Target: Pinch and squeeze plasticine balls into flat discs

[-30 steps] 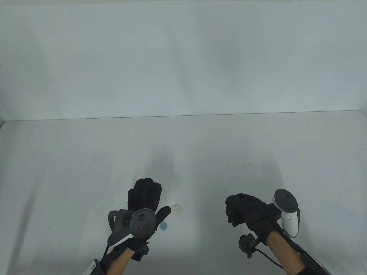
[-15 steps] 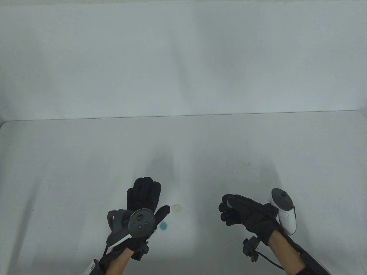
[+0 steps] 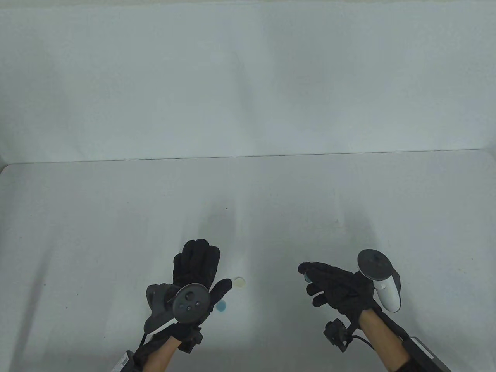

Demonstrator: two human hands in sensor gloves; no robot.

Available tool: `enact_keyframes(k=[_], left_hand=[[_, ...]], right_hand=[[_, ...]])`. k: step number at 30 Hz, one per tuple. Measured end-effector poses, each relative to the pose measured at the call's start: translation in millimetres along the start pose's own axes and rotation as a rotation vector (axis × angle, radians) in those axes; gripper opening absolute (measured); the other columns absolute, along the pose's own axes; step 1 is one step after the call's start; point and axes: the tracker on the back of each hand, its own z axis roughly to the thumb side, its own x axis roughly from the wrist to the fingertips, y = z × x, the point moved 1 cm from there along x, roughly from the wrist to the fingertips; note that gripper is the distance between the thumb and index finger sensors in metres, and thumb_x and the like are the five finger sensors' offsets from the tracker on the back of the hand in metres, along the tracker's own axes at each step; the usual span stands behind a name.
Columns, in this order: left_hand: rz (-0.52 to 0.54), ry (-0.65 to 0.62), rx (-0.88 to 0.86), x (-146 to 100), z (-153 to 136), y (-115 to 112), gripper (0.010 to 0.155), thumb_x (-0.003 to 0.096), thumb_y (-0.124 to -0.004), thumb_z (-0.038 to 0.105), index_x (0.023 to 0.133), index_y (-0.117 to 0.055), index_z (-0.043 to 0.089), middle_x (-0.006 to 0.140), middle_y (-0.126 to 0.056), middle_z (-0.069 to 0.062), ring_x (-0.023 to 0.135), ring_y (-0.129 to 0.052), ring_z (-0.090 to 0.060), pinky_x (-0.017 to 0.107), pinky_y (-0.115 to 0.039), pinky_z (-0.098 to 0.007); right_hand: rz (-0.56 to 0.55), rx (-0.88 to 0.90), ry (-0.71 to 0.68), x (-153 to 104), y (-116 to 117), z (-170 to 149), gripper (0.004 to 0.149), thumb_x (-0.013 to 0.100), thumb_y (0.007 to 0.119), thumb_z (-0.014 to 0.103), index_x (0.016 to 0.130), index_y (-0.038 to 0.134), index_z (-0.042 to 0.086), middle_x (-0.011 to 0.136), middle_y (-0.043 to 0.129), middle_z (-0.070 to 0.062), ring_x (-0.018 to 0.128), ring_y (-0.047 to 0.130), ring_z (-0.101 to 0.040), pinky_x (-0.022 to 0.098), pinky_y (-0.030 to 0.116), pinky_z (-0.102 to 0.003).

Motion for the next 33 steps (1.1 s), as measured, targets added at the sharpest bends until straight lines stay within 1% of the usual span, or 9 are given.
enact_keyframes(k=[4, 6, 8, 11, 13, 21, 26, 29, 33], left_hand=[[-0.009, -0.007, -0.005, 0, 0, -2, 0.078, 0.0543, -0.064, 0.05, 0.115, -0.045, 0.004, 0.118, -0.032, -0.027, 0.108, -0.032, -0.056, 0.073, -0.036, -0.065], [-0.017, -0.006, -0.007, 1, 0, -3, 0.078, 0.0543, -0.064, 0.05, 0.115, -0.045, 0.004, 0.118, -0.032, -0.027, 0.108, -0.032, -0.056, 0.073, -0.036, -0.065], [-0.017, -0.005, -0.009, 1, 0, -3, 0.078, 0.0543, -0.064, 0.05, 0.115, -0.045, 0.004, 0.118, -0.033, -0.027, 0.108, -0.032, -0.056, 0.073, -0.036, -0.065], [-0.014, -0.007, -0.01, 1, 1, -3, 0.078, 0.0543, -0.064, 0.05, 0.115, -0.045, 0.005, 0.118, -0.032, -0.027, 0.108, -0.032, -0.056, 0.073, -0.036, -0.065], [-0.015, -0.006, -0.01, 1, 1, -3, 0.078, 0.0542, -0.064, 0.05, 0.115, -0.045, 0.005, 0.118, -0.033, -0.027, 0.108, -0.032, -0.056, 0.073, -0.036, -0.065], [-0.018, 0.004, -0.018, 1, 0, -2, 0.078, 0.0543, -0.064, 0.05, 0.115, -0.046, 0.005, 0.118, -0.033, -0.027, 0.108, -0.033, -0.056, 0.073, -0.036, -0.065], [-0.013, 0.007, -0.019, 1, -1, 0, 0.078, 0.0542, -0.064, 0.05, 0.115, -0.046, 0.005, 0.118, -0.033, -0.027, 0.108, -0.033, -0.056, 0.073, -0.036, -0.065], [-0.012, 0.009, -0.019, 1, -1, 0, 0.078, 0.0541, -0.065, 0.049, 0.115, -0.046, 0.005, 0.118, -0.033, -0.027, 0.108, -0.033, -0.056, 0.073, -0.036, -0.065], [-0.011, 0.013, -0.023, 1, -2, 1, 0.078, 0.0542, -0.065, 0.049, 0.115, -0.046, 0.005, 0.118, -0.033, -0.027, 0.108, -0.033, -0.056, 0.073, -0.036, -0.065]], right_hand=[[-0.103, -0.124, -0.005, 9, -2, 11, 0.048, 0.057, 0.075, 0.027, 0.095, 0.079, -0.002, 0.074, 0.091, -0.019, 0.051, 0.1, -0.027, 0.033, 0.095, -0.031], [-0.129, -0.196, -0.005, 17, -1, 16, 0.054, 0.055, 0.079, 0.028, 0.099, 0.074, -0.002, 0.071, 0.096, -0.015, 0.047, 0.103, -0.023, 0.031, 0.097, -0.027], [-0.146, -0.208, -0.002, 24, 0, 20, 0.056, 0.053, 0.082, 0.03, 0.099, 0.073, -0.002, 0.07, 0.097, -0.014, 0.046, 0.104, -0.022, 0.03, 0.097, -0.026], [-0.17, -0.244, -0.004, 36, 4, 24, 0.048, 0.052, 0.083, 0.032, 0.09, 0.077, 0.003, 0.069, 0.097, -0.012, 0.046, 0.105, -0.021, 0.029, 0.098, -0.024], [-0.133, -0.266, 0.01, 47, 9, 24, 0.043, 0.052, 0.083, 0.032, 0.086, 0.081, 0.007, 0.067, 0.099, -0.012, 0.044, 0.106, -0.02, 0.028, 0.098, -0.024], [-0.132, -0.447, 0.033, 81, 34, 23, 0.041, 0.054, 0.08, 0.034, 0.088, 0.082, 0.011, 0.07, 0.095, -0.011, 0.047, 0.101, -0.021, 0.03, 0.093, -0.025], [-0.056, -0.488, 0.062, 95, 51, 19, 0.041, 0.057, 0.076, 0.024, 0.093, 0.079, 0.006, 0.079, 0.093, -0.018, 0.054, 0.1, -0.027, 0.035, 0.094, -0.029], [-0.06, -0.53, 0.068, 100, 57, 18, 0.039, 0.056, 0.078, 0.026, 0.092, 0.083, 0.012, 0.086, 0.089, -0.019, 0.064, 0.097, -0.031, 0.036, 0.092, -0.032], [-0.08, -0.654, 0.064, 106, 62, 16, 0.04, 0.055, 0.08, 0.032, 0.09, 0.086, 0.014, 0.075, 0.089, -0.009, 0.055, 0.095, -0.024, 0.035, 0.091, -0.029]])
